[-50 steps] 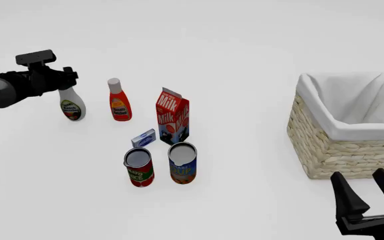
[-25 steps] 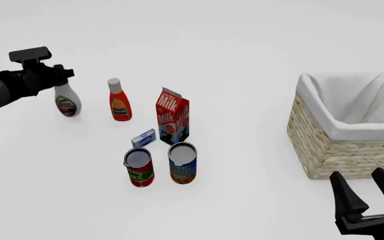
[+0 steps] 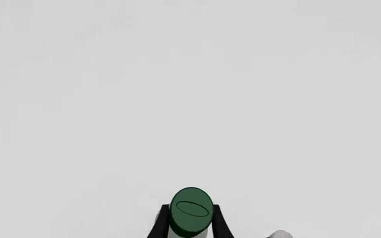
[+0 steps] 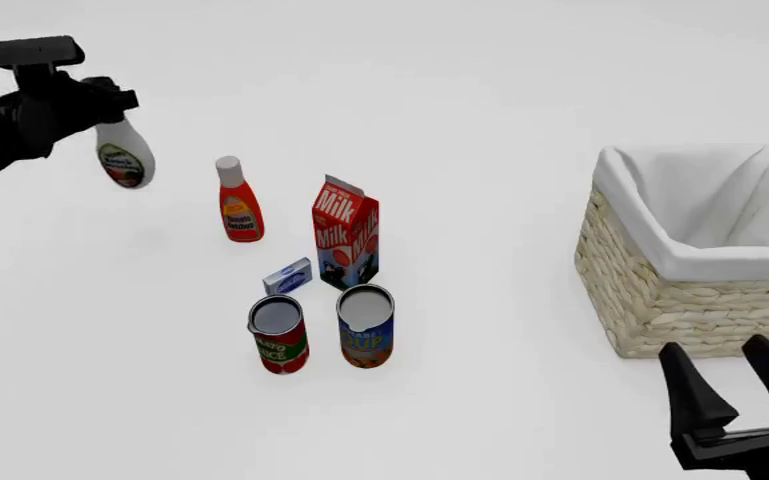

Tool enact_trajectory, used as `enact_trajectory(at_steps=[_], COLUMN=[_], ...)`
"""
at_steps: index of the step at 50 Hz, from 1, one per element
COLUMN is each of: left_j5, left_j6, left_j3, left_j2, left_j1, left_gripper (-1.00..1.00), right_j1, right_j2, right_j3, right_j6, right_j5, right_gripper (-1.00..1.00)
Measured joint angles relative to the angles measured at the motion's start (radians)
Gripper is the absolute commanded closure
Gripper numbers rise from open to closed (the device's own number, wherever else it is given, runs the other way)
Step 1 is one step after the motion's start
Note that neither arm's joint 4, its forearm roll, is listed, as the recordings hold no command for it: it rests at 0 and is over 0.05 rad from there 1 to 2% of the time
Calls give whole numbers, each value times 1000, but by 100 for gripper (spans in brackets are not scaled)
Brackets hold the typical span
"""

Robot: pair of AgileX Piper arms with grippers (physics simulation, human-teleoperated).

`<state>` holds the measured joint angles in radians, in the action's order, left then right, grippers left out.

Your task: Pick the salad dressing and place it in the basket.

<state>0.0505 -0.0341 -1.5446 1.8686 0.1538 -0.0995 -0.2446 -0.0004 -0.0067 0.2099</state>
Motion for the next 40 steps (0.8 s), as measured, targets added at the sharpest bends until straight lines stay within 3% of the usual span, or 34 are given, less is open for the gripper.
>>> enact_trajectory(at_steps=[18,40], left_j5=[108,195], left_j6=[31,70], left_j3=[-35,-94], left_j2=[-189,-268], left_j1=[-255,-627], left_gripper=[100,100], right_j1=[-3,-11], right_j2=[4,1], right_j3=[0,0], right_j6=[6,5], right_j5=[-1,10], right_gripper=[-100,-100])
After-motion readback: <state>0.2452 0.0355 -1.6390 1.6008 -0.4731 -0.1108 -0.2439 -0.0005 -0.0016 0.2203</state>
